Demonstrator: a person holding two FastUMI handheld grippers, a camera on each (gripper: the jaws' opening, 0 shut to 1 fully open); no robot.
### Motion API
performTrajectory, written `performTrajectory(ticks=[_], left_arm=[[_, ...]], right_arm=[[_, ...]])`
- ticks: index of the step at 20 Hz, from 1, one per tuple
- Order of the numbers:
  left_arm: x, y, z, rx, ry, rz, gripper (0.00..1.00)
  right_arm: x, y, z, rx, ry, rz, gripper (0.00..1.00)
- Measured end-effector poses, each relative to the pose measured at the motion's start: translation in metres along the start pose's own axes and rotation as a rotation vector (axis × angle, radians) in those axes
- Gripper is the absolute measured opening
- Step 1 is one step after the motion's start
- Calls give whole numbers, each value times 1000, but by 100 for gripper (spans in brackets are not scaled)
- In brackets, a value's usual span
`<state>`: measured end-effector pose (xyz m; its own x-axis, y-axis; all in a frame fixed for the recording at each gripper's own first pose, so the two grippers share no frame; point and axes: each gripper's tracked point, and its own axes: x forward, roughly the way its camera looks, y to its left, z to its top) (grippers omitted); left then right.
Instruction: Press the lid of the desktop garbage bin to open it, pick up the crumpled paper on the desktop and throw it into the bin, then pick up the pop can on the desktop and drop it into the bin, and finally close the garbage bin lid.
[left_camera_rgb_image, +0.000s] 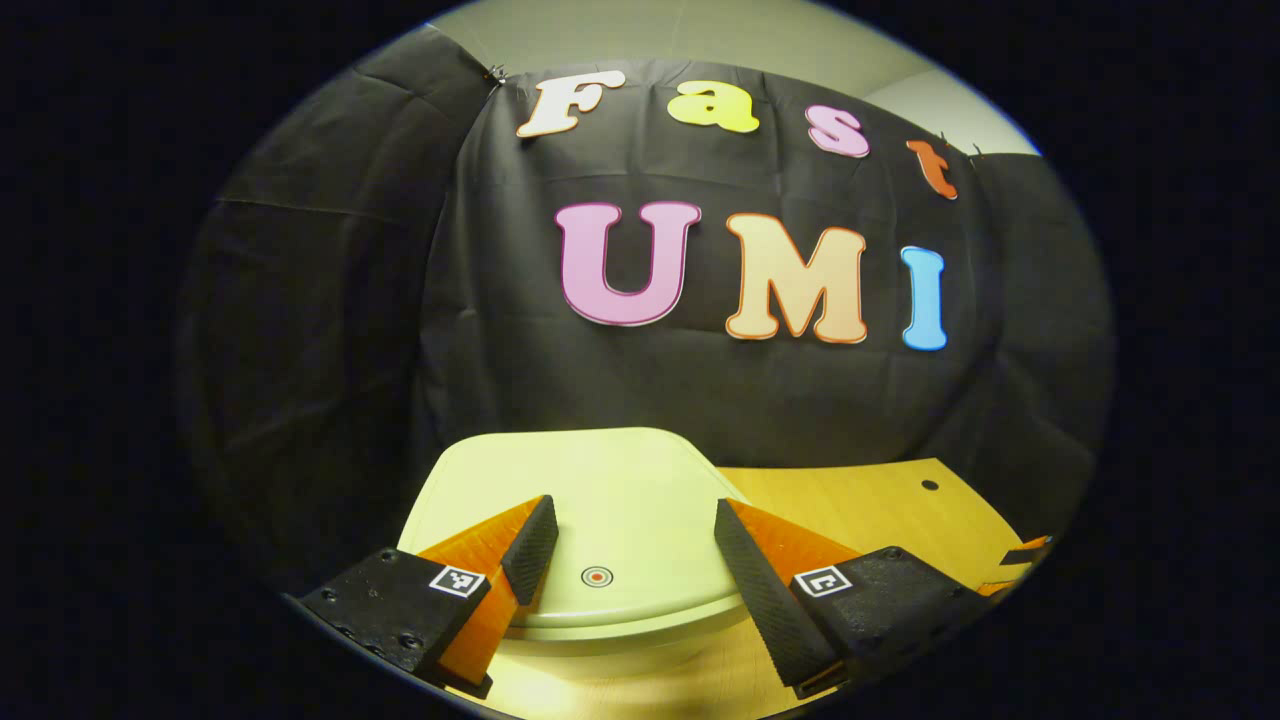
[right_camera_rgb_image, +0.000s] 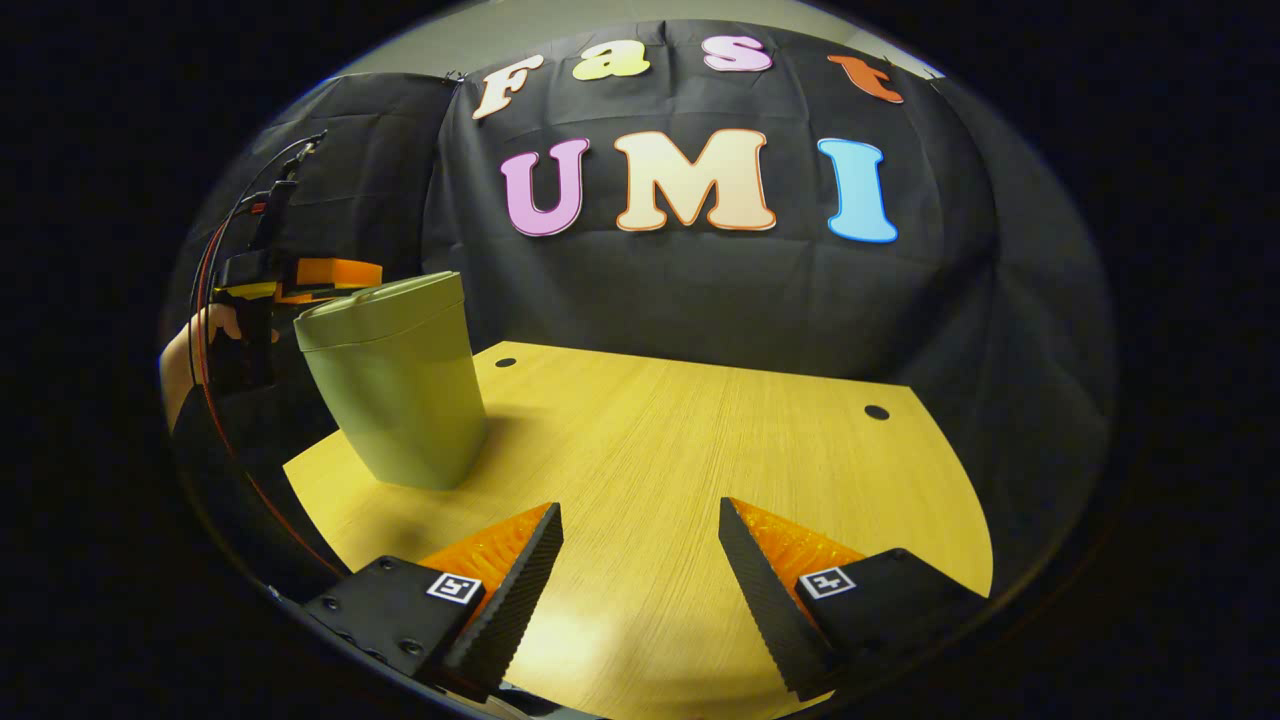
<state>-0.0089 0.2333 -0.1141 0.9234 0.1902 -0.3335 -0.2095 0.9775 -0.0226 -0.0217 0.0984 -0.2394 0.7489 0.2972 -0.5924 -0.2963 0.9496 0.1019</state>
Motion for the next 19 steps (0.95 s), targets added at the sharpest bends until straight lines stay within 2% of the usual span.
performTrajectory(ticks=[2,5,7,8,9,10,11,14,16,19], left_arm=[[-3,-4,7,-1,-10,4,96],[-21,-45,39,-11,-148,-80,94],[-35,-67,55,19,-238,-101,92],[-42,-81,64,39,-285,-112,94],[-51,-106,70,78,-337,-141,91],[-56,-131,71,115,-356,-179,93],[-61,-157,64,115,-347,-236,93],[-75,-198,53,46,-346,-329,93],[-77,-208,47,69,-324,-357,92],[-78,-207,45,38,-317,-368,93]], right_arm=[[-5,-2,10,5,-23,-3,99],[-24,-11,45,26,-131,-32,99],[-33,-16,68,22,-184,-48,99],[-39,-19,79,21,-211,-55,99],[-52,-23,103,31,-269,-63,99],[-58,-22,115,32,-301,-53,99],[-68,-28,131,21,-342,-66,98],[-94,-42,154,51,-435,-99,98],[-103,-52,146,73,-442,-127,99],[-112,-52,152,75,-471,-133,98]])
